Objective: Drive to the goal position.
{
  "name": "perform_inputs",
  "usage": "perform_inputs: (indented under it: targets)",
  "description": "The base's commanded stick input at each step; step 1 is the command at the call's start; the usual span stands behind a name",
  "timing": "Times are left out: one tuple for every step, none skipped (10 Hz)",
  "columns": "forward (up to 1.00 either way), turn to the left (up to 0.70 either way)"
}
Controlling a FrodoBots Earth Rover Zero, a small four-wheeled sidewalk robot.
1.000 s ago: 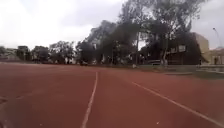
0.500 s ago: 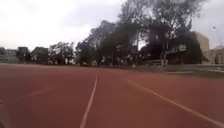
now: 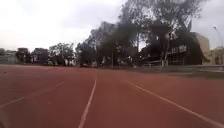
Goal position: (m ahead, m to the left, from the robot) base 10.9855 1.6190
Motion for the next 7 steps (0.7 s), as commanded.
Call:
perform_inputs:
  targets:
    - [0.45,0.00]
    - [0.45,0.00]
    - [0.45,0.00]
    - [0.45,0.00]
    - [0.45,0.00]
    - [0.45,0.00]
    - [0.45,0.00]
